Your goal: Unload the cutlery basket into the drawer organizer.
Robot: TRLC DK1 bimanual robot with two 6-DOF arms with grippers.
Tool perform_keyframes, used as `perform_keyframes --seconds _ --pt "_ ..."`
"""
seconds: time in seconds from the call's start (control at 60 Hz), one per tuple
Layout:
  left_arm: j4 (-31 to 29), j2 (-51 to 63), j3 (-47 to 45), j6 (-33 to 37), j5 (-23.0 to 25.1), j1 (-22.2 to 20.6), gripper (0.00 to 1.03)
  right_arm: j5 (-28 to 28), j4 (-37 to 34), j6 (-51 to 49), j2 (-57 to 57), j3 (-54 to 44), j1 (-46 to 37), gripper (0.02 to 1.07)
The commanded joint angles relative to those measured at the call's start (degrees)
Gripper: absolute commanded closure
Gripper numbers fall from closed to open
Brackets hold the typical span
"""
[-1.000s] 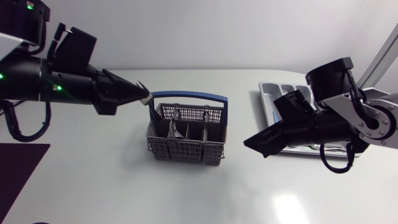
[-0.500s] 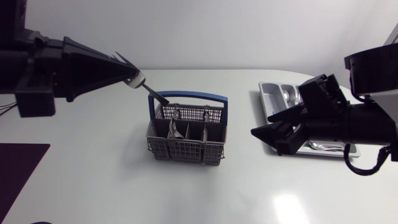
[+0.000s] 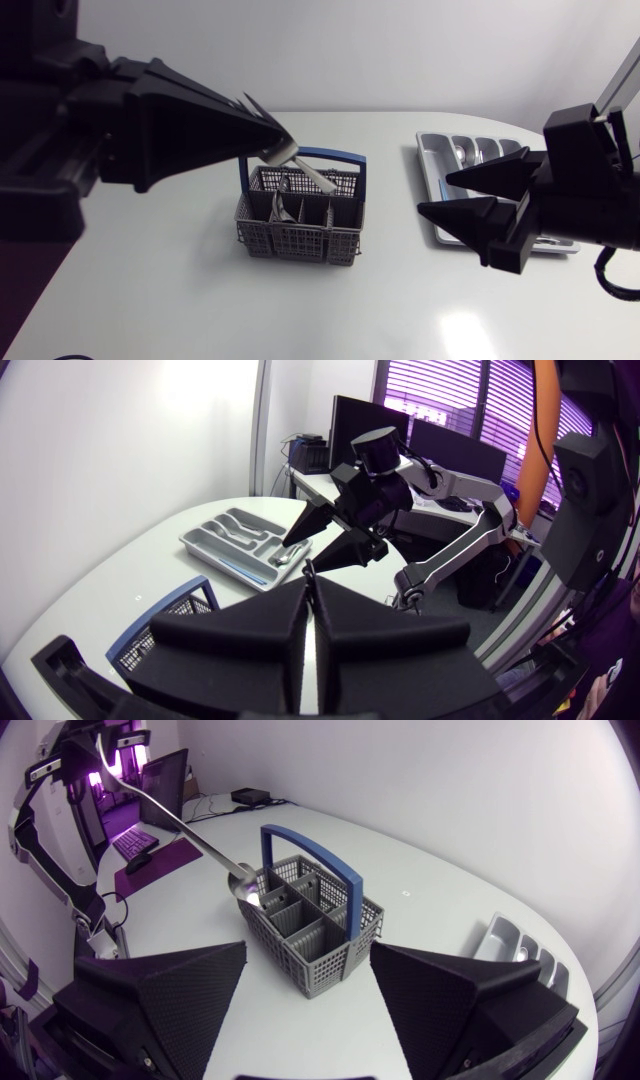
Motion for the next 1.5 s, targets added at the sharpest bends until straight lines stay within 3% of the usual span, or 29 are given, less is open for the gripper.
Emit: perform_keyframes --seconds 0.0,0.183,0.45,0.65,0.817,1.0,1.1,1.483 --pt "0.8 2.4 1.0 -1.1 1.2 -1.3 1.0 -0.6 -0.6 -0.9 -0.6 -1.3 2.7 0.17" --pt "0.8 7.7 1.8 -0.3 2.6 -2.8 1.0 -0.2 0.4 -2.6 0.9 -1.7 11.6 0.17" --pt "0.9 14.5 4.7 0.3 3.0 -5.0 1.0 -1.6 4.7 -7.3 6.0 -2.6 15.9 0.19" --pt "0.9 17.3 6.3 0.3 3.7 -5.3 1.0 -2.3 10.7 -9.8 9.5 -3.6 15.5 0.41" --pt "0.9 18.8 7.0 0.2 3.9 -5.3 1.0 -3.0 14.1 -11.4 11.4 -3.3 14.2 0.45" --pt "0.9 19.7 7.4 0.2 4.2 -5.2 1.0 -2.8 15.2 -13.3 12.1 -2.5 14.3 0.79" --pt "0.9 20.2 7.5 0.2 4.7 -5.2 1.0 -2.6 16.0 -14.2 13.0 -2.6 14.3 0.89" --pt "0.8 21.6 7.6 0.1 5.6 -4.7 1.0 -2.1 15.2 -14.7 13.9 -2.9 14.0 0.99"
